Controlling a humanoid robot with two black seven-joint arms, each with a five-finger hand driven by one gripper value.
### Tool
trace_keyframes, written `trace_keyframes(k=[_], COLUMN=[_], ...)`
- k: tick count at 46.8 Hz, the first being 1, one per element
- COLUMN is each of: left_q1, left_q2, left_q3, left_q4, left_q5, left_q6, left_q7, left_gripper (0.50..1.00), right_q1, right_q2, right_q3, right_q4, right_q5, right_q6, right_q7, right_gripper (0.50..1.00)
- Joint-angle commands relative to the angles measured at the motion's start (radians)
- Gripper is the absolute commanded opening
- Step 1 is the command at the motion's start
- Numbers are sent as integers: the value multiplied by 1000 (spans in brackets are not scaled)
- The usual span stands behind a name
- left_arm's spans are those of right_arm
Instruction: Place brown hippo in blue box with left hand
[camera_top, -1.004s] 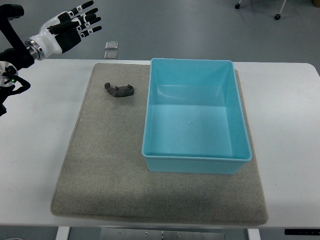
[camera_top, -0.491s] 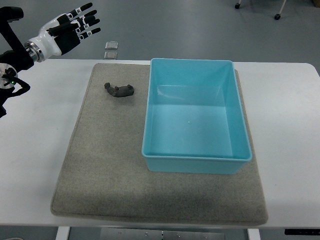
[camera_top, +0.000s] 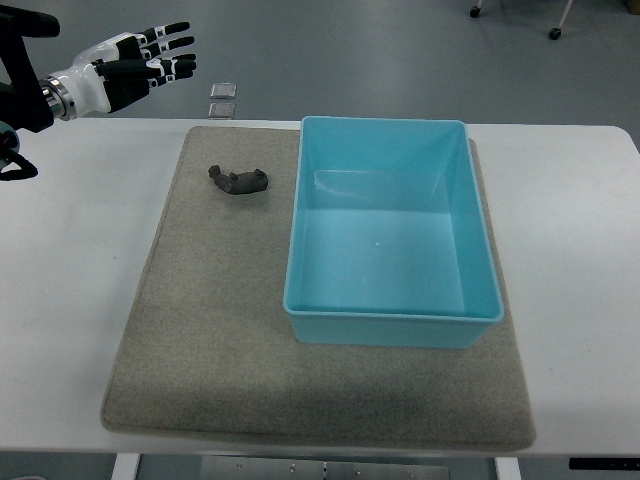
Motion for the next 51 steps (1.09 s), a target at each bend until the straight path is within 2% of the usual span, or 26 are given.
trace_keyframes(k=[1, 8, 15, 24, 30, 41, 46, 51], left_q1=[-4, -9, -16, -27, -27, -27, -25, -29], left_q2=[1, -1, 9, 33, 36, 30, 24, 24], left_q3=[2, 2, 31, 37, 64, 192, 232, 271], left_q4=[-5, -11, -84, -203, -275, -335, -335, -330], left_q5=[67, 195, 330, 612, 718, 891, 904, 905], left_q6=[0, 0, 0, 8, 141, 416, 457, 461], left_q7=[-1, -24, -54, -182, -205, -208, -208, -208], left_gripper=[996, 990, 990, 990, 990, 988, 988, 986], right_q1=[0, 0, 0, 0, 0, 0, 0, 0], right_q2=[0, 0, 0, 0, 0, 0, 0, 0], right_q3=[0, 0, 0, 0, 0, 0, 0, 0], right_q4=[0, 0, 0, 0, 0, 0, 0, 0], right_q5=[0, 0, 0, 0, 0, 0, 0, 0], right_q6=[0, 0, 0, 0, 0, 0, 0, 0], right_q7=[-1, -1, 1, 1, -1, -1, 1, -1], right_gripper=[936, 936, 936, 936, 936, 936, 936, 936])
